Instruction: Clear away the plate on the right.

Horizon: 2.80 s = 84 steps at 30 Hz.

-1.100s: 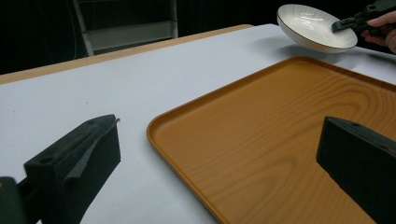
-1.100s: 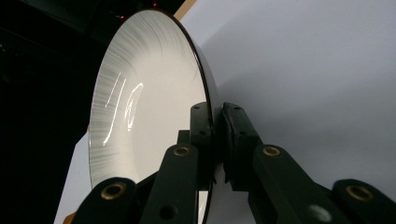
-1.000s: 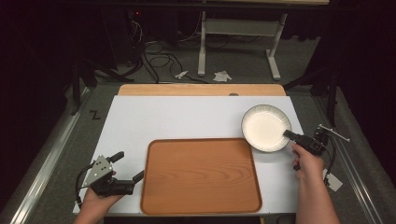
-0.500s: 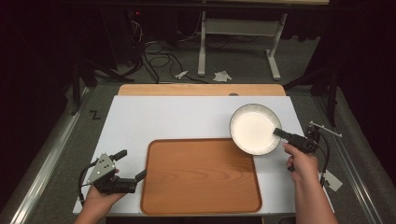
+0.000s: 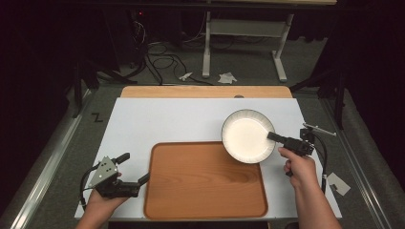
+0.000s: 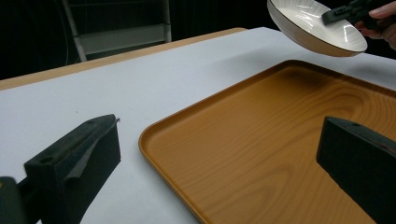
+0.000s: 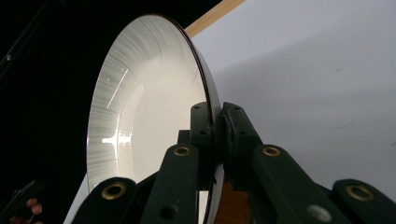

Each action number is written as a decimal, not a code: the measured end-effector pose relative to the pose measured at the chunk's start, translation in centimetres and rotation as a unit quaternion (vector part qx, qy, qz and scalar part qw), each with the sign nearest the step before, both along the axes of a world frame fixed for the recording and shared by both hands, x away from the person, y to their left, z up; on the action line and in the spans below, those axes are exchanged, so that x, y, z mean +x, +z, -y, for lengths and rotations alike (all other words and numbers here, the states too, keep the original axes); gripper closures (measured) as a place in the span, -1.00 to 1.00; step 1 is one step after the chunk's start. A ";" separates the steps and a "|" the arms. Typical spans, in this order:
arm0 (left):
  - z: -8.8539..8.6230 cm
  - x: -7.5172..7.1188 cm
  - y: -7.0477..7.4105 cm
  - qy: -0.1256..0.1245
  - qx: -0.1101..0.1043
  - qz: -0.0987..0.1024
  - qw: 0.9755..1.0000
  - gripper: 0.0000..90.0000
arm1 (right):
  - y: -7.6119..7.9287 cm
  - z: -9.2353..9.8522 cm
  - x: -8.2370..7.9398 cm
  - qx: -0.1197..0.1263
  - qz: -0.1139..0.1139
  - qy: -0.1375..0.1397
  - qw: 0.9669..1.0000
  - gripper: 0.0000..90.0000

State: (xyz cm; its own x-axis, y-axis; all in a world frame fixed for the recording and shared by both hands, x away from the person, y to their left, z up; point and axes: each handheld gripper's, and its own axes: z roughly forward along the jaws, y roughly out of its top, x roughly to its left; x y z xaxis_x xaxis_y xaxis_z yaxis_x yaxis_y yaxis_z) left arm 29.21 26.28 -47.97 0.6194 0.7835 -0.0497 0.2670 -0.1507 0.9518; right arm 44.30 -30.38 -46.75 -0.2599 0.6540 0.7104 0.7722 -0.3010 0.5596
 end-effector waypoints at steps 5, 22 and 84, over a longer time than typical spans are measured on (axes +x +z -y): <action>0.0 0.0 0.0 0.000 0.000 0.000 1.000 -0.99 | -0.3 -1.6 0.1 -0.008 -0.005 0.024 1.000 0.89; -0.2 0.0 0.1 0.001 0.001 0.000 1.000 -0.99 | -0.2 -6.7 -0.6 -0.023 -0.007 0.105 0.994 0.89; 0.0 -0.1 0.1 -0.003 0.004 0.001 1.000 -0.98 | -2.2 -13.8 -2.4 -0.120 -0.038 0.224 0.967 0.88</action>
State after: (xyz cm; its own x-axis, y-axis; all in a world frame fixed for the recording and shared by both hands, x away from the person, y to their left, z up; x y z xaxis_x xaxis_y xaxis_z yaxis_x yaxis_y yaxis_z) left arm 29.11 26.29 -47.87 0.6241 0.7801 -0.0432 0.2646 -0.1590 0.9512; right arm 41.89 -16.54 -48.99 -0.5078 0.6361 0.5810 0.8368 0.2038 0.5082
